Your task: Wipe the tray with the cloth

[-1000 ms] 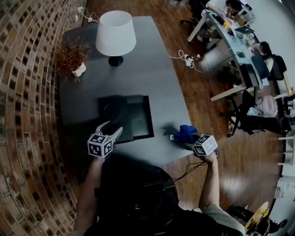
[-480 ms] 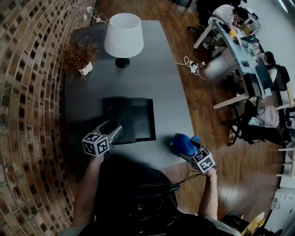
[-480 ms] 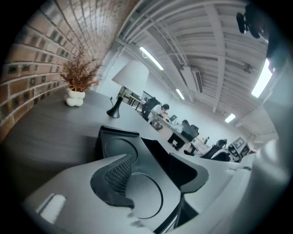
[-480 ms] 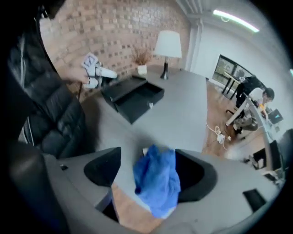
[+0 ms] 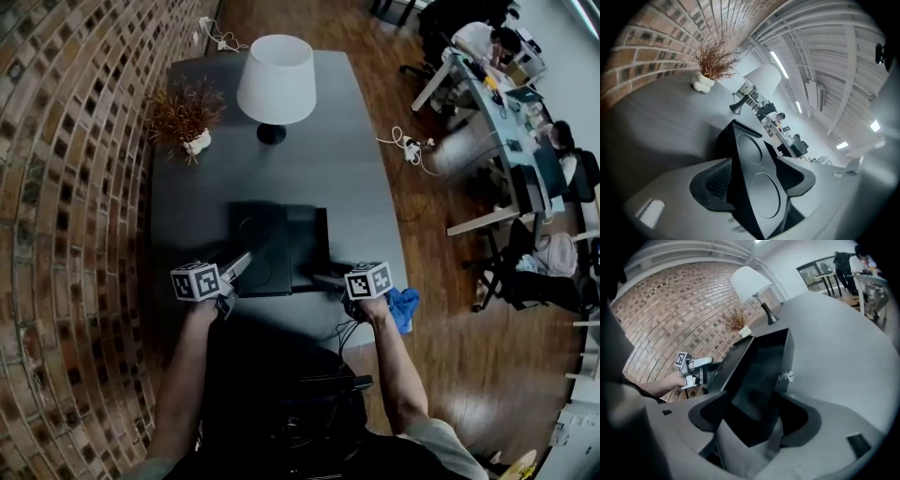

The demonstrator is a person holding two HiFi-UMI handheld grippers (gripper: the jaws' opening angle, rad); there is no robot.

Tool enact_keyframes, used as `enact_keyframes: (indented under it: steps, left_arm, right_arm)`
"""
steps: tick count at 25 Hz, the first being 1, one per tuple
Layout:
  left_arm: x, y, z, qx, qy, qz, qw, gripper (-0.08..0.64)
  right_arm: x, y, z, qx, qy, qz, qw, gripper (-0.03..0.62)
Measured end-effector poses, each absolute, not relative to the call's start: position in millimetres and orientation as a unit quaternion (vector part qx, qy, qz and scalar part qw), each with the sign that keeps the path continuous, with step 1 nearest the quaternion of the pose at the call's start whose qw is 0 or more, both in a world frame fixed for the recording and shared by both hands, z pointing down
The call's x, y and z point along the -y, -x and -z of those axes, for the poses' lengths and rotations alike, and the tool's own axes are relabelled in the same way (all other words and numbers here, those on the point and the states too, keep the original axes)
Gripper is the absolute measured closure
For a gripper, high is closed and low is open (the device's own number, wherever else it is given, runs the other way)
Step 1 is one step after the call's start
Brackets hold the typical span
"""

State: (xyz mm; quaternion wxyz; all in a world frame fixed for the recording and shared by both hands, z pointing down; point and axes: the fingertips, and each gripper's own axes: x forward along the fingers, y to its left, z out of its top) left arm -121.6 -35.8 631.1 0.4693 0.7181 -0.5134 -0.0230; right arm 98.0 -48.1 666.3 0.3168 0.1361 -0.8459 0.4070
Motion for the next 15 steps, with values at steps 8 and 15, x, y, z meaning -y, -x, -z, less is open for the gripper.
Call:
enact_keyframes:
  steps: [8, 15]
  left_arm:
    - [39.5, 117.7, -631.4, 0.507, -0.714, 0.044, 0.480, 0.259]
    - [51.5, 125.2, -630.6, 0.514, -0.714, 0.041, 0.473, 0.244]
  right_arm:
    - [9.7, -19.9, -653.6, 0.864, 0.002, -0.367, 0.346, 0.256]
    - [-13.0, 15.0, -655.5, 0.856, 0.026, -0.347, 0.382, 0.256]
